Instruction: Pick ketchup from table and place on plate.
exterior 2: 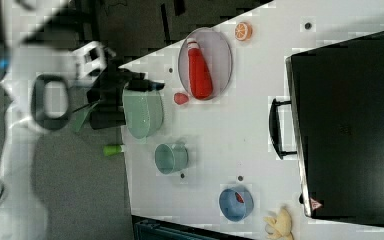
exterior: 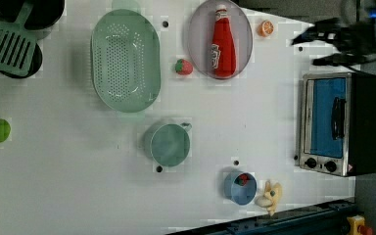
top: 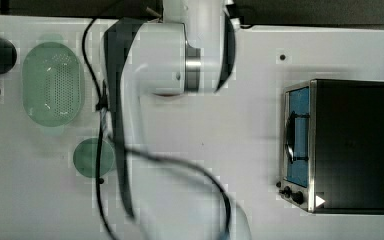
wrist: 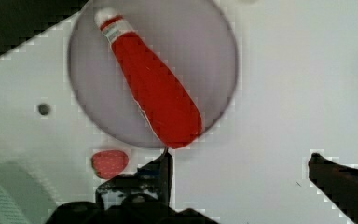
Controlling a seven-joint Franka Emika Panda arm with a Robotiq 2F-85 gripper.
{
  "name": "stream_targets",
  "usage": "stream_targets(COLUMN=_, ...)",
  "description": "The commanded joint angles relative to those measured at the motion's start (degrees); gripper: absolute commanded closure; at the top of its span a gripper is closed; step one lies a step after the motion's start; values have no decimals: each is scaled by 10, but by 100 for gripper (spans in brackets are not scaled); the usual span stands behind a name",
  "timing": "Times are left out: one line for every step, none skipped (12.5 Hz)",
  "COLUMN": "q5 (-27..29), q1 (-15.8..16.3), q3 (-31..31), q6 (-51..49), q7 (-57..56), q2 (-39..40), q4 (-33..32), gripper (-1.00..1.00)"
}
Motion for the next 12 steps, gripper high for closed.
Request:
stream_targets(q5=-6, q1=-6, q3=-16, q6=-2, q7=57, q2=-84, q4=-79, gripper=-100)
stream_targets(q5=-6, q1=-6, q3=-18, q6=1, q7=63, q2=-116, q4=-111, gripper=-100)
stream_targets(q5=-6, q1=-6, q3=-20, q6=7, q7=83, q2=-144, q4=-137, gripper=-100)
stream_targets(q5=-6, q1=-6, q3=-21, q6=7, q7=117, q2=-167, q4=-159, gripper=-100)
stream_targets(q5=-6, q1=-7, q3=-22, q6=2, q7=155, q2=-188, q4=-182, gripper=-100)
stream_targets(q5=-6, q1=-6, q3=-22, q6=3, q7=176, q2=-208, q4=-204, gripper=-100)
stream_targets(q5=-7, q1=-6, q3=-21, q6=5, q7=176, q2=-226, q4=-220, gripper=-100)
stream_targets(q5=-16, q1=-6, q3=-21, q6=3, q7=175, q2=-241, q4=-230, gripper=-100)
stream_targets(q5=-27, q1=-6, q3=-21, q6=-5, q7=175, q2=-255, q4=-241, gripper=-100)
stream_targets(q5=-30, q1=-6, q3=-21, q6=-8, q7=175, q2=-266, q4=-252, gripper=-100)
stream_targets(q5=-30, q1=-6, q3=-21, q6=-7, q7=175, q2=-271, q4=-259, gripper=-100)
stream_targets(q5=-30, q1=-6, q3=-21, q6=-7, q7=175, q2=-271, q4=-261, gripper=-100)
